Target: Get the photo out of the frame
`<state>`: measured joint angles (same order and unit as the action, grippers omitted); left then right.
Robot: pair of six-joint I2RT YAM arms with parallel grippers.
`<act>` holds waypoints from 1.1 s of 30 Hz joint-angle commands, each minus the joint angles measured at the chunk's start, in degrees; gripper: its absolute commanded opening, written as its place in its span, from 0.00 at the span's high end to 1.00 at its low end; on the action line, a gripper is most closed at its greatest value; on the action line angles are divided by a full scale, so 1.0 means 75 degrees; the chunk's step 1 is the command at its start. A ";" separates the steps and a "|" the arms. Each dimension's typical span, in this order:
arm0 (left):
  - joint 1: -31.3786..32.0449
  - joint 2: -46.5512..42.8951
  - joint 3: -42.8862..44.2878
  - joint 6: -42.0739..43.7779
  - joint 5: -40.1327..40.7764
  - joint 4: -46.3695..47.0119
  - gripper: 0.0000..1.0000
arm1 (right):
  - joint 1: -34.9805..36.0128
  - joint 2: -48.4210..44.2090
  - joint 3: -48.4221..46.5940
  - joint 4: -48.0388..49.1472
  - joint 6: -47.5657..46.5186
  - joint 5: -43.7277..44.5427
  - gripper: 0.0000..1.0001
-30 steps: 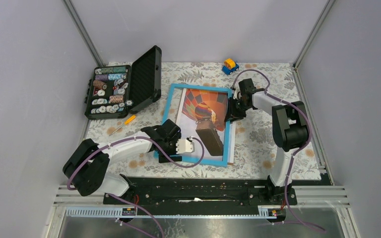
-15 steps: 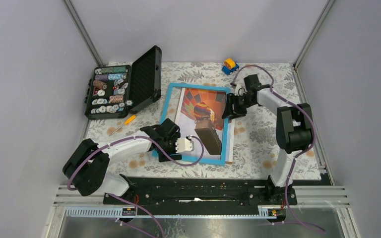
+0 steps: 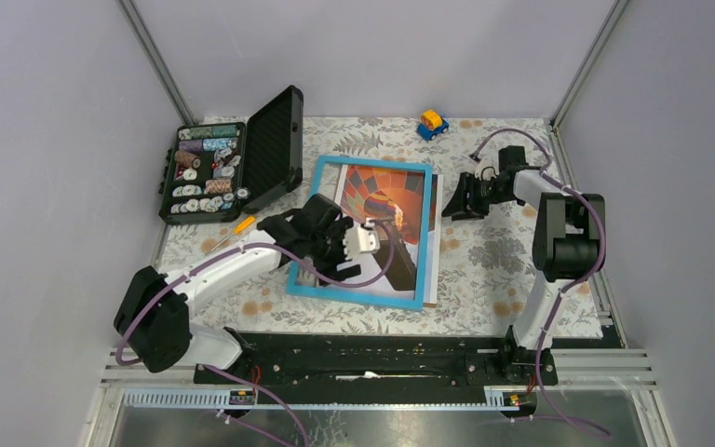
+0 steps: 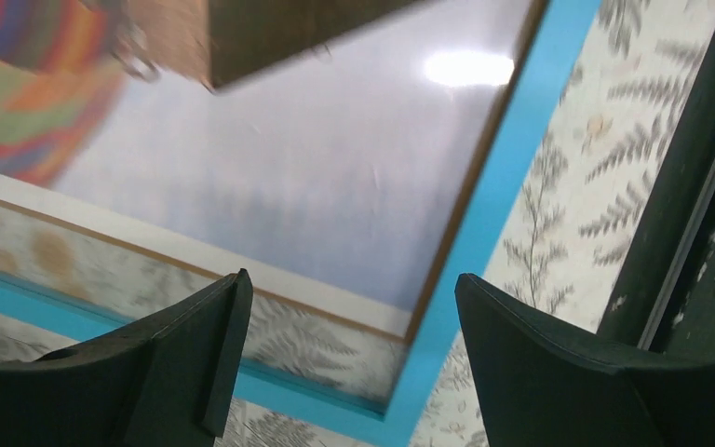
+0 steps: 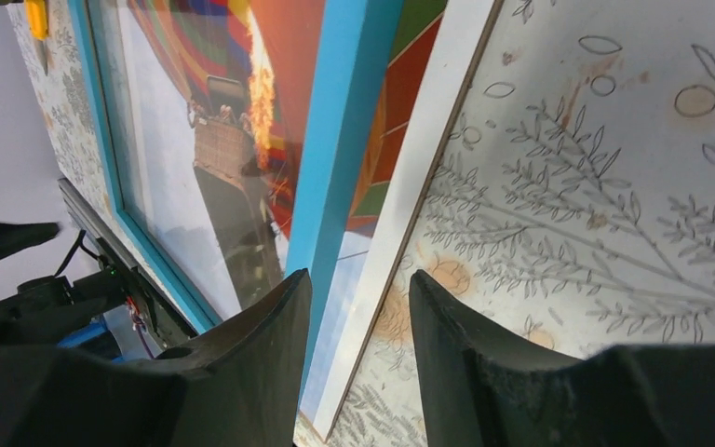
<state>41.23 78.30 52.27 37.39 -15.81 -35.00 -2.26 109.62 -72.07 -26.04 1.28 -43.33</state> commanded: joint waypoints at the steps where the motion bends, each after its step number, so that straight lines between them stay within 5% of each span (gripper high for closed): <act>1: -0.0014 0.0039 0.0687 -0.0583 -0.0678 0.0310 0.13 | -0.0003 0.0658 -0.0344 0.0498 -0.0072 -0.0408 0.51; 17: 0.0161 0.2299 0.1672 -0.2500 -0.0485 0.3658 0.28 | -0.0050 0.1641 -0.0564 0.0882 0.0039 -0.0816 0.50; 33: 0.0781 0.4700 0.4053 -0.2331 -0.0031 0.3962 0.23 | -0.0131 0.1814 -0.0243 0.0747 0.0032 -0.0877 0.50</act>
<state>46.54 111.26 77.84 21.06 -17.30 -9.17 -3.05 121.14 -75.13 -19.77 2.44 -51.72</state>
